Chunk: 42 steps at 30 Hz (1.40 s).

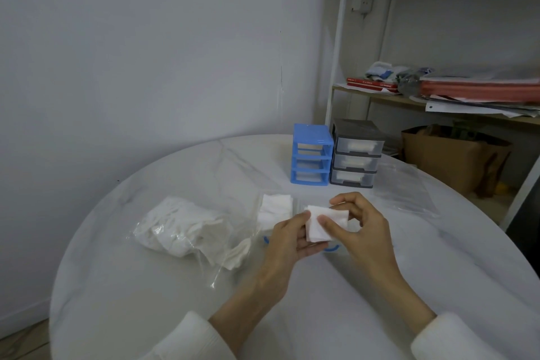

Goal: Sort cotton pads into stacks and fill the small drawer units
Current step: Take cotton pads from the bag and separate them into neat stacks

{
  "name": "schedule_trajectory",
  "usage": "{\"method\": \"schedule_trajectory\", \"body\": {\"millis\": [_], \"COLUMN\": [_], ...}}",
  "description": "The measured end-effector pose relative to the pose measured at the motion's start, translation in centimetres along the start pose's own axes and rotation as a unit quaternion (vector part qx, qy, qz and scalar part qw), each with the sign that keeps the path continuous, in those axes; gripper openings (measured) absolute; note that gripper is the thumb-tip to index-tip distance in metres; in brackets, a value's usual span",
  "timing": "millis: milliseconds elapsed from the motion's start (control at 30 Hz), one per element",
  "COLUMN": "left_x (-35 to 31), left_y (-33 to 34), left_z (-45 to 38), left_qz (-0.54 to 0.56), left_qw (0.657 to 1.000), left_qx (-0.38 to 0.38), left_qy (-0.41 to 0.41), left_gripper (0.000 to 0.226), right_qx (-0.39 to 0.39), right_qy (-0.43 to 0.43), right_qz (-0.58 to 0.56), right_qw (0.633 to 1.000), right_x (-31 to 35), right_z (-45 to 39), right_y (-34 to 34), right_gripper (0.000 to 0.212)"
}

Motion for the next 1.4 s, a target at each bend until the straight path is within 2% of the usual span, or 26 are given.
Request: {"method": "schedule_trajectory", "body": {"millis": [133, 267, 433, 600, 800, 900, 1000, 1167, 1400], "left_x": [-0.1, -0.9, -1.3, -1.9, -4.6, -6.3, -8.6, -11.6, -9.8], "left_y": [0.0, 0.0, -0.6, -1.4, -2.3, -2.8, -3.0, -4.8, -7.6], "left_z": [0.0, 0.0, -0.1, -0.2, 0.8, 1.3, 1.4, -1.2, -5.1], "left_qz": [-0.025, -0.037, -0.055, -0.094, -0.175, -0.283, -0.359, -0.430, -0.449], "left_qw": [0.999, 0.997, 0.994, 0.988, 0.959, 0.921, 0.883, 0.865, 0.880], "left_qx": [0.001, 0.006, -0.027, -0.045, -0.093, -0.119, -0.109, -0.069, -0.078], "left_qy": [0.028, 0.062, 0.087, 0.110, 0.202, 0.240, 0.282, 0.249, 0.134], "left_gripper": [0.033, 0.021, 0.016, 0.018, 0.012, 0.026, 0.029, 0.030, 0.026], "right_qx": [-0.004, 0.001, 0.077, 0.080, 0.064, 0.066, 0.066, 0.071, 0.111], "right_qy": [-0.007, -0.003, 0.029, 0.049, 0.045, 0.049, 0.060, 0.088, 0.109], "right_qz": [0.017, 0.046, 0.000, -0.036, -0.014, 0.005, 0.008, 0.000, 0.088], "right_qw": [1.000, 0.999, 0.997, 0.995, 0.997, 0.997, 0.996, 0.994, 0.984], "right_x": [0.0, 0.0, -0.5, -0.4, -0.2, 0.1, 0.5, 0.5, -2.4], "right_z": [0.0, -0.1, -0.3, -0.6, -1.2, -2.1, -3.6, -6.5, -8.3], "right_y": [-0.2, -0.3, 0.5, 0.6, 0.0, 0.1, 0.9, 3.6, 7.4], "right_gripper": [0.029, 0.030, 0.020, 0.020, 0.014, 0.013, 0.010, 0.006, 0.004]}}
Point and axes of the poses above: each hand's wrist, its own z-axis away from the middle knuckle, its own y-axis out of the palm, x = y × z, the point moved 8 cm from there along -z, towards the middle knuckle, and after that the axes turned 7 degrees about -z, right-handed, at the moved point
